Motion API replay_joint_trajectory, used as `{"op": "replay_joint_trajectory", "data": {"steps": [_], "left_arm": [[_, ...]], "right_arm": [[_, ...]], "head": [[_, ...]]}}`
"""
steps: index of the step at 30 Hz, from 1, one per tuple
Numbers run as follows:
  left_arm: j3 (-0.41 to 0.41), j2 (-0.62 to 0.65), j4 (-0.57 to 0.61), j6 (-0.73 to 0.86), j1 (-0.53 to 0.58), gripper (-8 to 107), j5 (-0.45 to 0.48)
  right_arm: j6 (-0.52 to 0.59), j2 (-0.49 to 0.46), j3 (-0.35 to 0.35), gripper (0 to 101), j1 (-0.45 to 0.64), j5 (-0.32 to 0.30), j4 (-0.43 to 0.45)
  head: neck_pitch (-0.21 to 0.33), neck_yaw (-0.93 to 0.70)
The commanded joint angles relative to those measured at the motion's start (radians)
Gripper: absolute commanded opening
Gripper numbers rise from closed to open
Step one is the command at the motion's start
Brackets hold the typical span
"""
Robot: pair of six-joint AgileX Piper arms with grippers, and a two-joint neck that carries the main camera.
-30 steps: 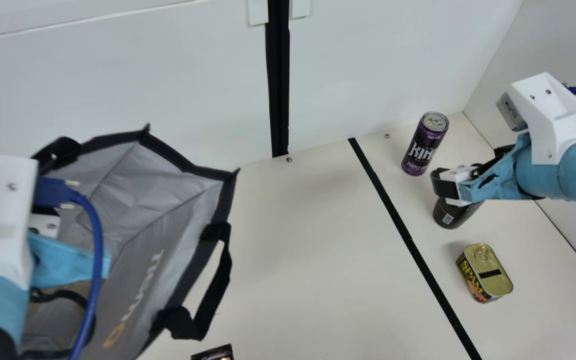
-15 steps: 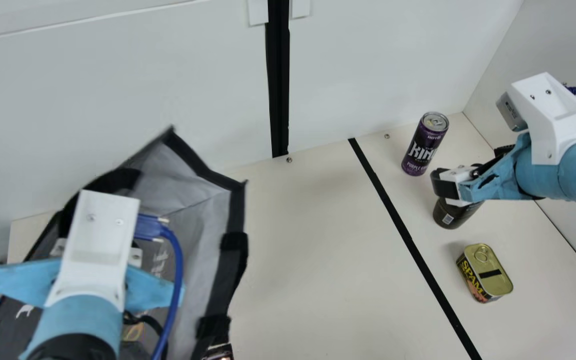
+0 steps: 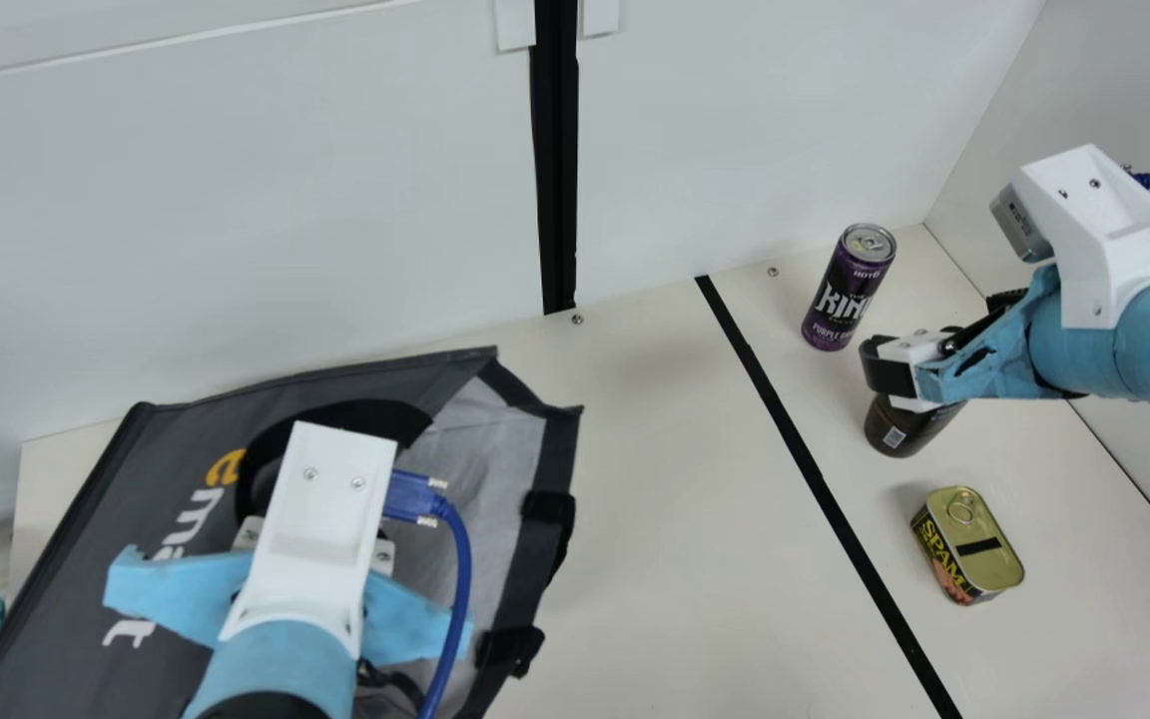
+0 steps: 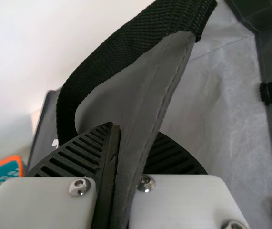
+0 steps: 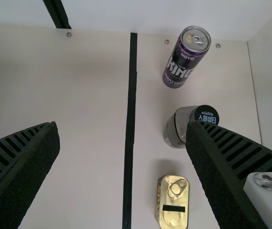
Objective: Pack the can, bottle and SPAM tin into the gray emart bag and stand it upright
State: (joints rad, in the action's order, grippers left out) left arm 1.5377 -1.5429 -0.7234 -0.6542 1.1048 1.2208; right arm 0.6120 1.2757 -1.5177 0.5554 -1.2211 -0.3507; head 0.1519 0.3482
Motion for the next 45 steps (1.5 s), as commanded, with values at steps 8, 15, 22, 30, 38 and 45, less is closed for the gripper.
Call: {"op": "replay_joint_trajectory", "data": {"steps": [8,15,22,30,38,45], "left_arm": [[0.015,-0.005,0.218,0.047,-0.056,-8,-0.079],[-0.024,-0.002,0.392,0.128,-0.147,-8,-0.175],[-0.056,-0.001,0.566,0.225,-0.23,-8,-0.255],[-0.073,-0.005,0.745,0.338,-0.316,-8,-0.309],[-0.076,-0.013,0.888,0.43,-0.395,-8,-0.33],[-0.082,-0.017,0.941,0.464,-0.452,-8,-0.341]], "right_arm": [[0.0,0.0,0.0,95,0.0,0.0,0.0],[0.0,0.0,0.0,95,0.0,0.0,0.0],[0.0,0.0,0.0,95,0.0,0.0,0.0],[0.0,0.0,0.0,95,0.0,0.0,0.0],[0.0,0.0,0.0,95,0.0,0.0,0.0],[0.0,0.0,0.0,95,0.0,0.0,0.0]], "head": [[0.023,0.001],[0.023,0.001],[0.023,0.001],[0.023,0.001],[0.023,0.001],[0.023,0.001]]}}
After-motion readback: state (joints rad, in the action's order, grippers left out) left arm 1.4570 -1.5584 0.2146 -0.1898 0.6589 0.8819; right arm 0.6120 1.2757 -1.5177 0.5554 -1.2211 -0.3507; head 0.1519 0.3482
